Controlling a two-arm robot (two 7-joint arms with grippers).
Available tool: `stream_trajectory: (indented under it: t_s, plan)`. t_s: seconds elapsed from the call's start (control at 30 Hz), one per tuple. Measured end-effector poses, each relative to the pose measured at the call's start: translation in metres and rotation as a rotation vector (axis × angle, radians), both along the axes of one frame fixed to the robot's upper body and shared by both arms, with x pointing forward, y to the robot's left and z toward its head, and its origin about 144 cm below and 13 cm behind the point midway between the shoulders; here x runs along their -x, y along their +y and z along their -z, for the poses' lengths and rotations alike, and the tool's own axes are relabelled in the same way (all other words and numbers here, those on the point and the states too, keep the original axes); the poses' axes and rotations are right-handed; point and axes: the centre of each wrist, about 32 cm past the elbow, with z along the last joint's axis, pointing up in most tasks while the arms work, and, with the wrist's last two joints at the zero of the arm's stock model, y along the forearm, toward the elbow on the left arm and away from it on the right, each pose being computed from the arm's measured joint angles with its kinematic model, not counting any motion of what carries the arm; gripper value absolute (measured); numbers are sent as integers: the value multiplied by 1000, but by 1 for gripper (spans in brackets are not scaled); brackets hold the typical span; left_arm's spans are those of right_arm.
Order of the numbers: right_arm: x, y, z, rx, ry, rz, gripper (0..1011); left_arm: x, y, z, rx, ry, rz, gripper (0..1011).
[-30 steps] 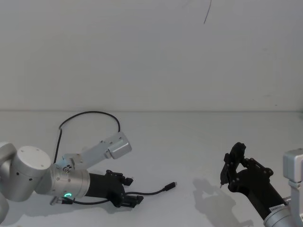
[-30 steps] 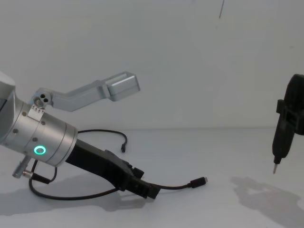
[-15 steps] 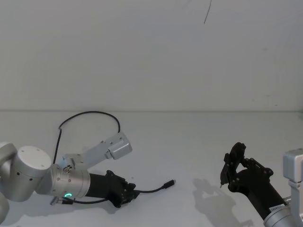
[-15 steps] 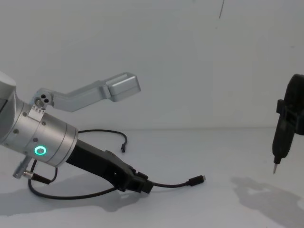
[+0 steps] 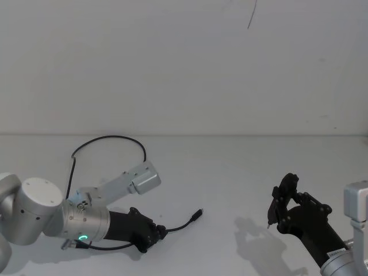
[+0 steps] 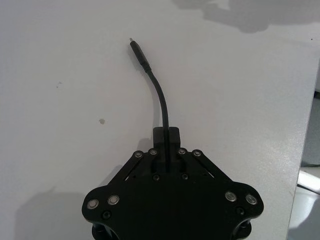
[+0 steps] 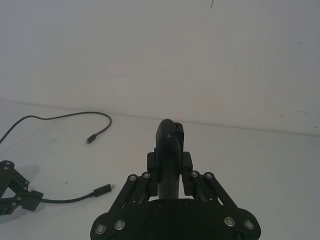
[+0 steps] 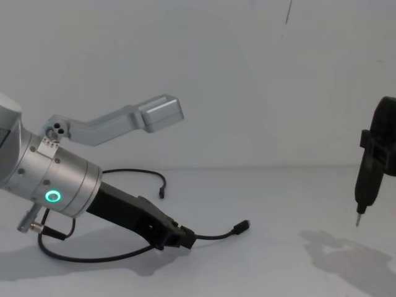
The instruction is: Pick up the data cable with the one hand.
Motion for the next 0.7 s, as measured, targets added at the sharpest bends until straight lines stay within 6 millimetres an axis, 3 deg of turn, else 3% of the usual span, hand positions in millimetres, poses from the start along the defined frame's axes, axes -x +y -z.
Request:
stream_trajectory:
  t_s: [0.7]
  plan:
    - [2, 3, -19, -117, -70, -66, 263, 2, -2, -4, 44, -75, 190, 42]
